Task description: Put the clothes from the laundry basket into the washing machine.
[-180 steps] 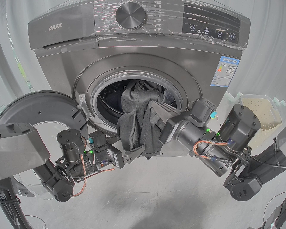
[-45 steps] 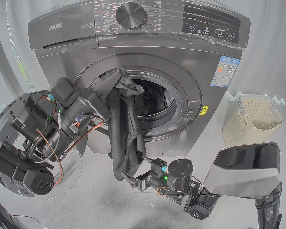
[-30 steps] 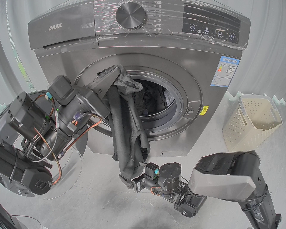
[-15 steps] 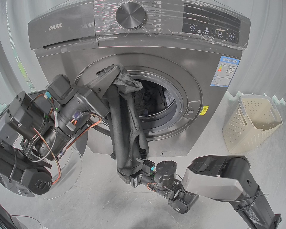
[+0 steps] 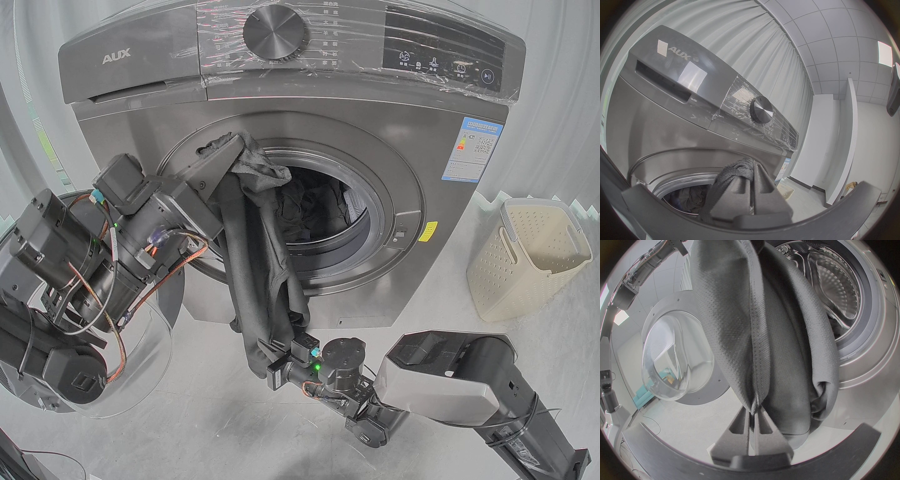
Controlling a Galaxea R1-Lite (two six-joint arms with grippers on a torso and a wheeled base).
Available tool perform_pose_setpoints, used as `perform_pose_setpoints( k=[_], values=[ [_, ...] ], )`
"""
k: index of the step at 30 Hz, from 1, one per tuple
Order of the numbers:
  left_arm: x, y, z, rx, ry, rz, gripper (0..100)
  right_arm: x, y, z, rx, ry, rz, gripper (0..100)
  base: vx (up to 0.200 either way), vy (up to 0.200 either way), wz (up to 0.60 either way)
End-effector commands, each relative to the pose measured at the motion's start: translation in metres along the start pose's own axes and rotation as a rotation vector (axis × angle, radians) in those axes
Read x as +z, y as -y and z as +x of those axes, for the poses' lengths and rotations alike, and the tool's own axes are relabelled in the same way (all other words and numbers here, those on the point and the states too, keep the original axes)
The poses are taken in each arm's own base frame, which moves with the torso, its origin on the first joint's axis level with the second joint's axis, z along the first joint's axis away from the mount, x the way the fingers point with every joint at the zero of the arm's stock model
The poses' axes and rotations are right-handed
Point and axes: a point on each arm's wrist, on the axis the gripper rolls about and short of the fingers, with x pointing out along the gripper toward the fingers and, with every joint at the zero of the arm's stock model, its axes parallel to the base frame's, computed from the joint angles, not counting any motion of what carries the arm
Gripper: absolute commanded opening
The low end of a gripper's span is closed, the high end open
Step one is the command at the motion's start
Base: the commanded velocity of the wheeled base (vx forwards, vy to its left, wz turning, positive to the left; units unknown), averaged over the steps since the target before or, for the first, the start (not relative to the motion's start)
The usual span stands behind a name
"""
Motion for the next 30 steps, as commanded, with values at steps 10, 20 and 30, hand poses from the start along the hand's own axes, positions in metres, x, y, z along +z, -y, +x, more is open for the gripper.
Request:
perform_pose_setpoints(
  k=[10,20,30],
  values=[
    [0.002,-0.010,-0.004,0.034,-0.002,-0.001,0,0.058,0.001,-0.089,-0.057,-0.150,0.001,0,0.000,0.000,0.00],
    [-0.008,-0.014,-0.017,0.053,-0.063,-0.007,0,0.095,0.022,-0.136,-0.209,-0.177,0.006,0,0.000,0.000,0.00],
    [-0.006,-0.005,-0.048,0.062,-0.124,-0.021,0,0.136,0.029,-0.182,-0.258,-0.091,0.017,0,0.000,0.000,0.00]
  ],
)
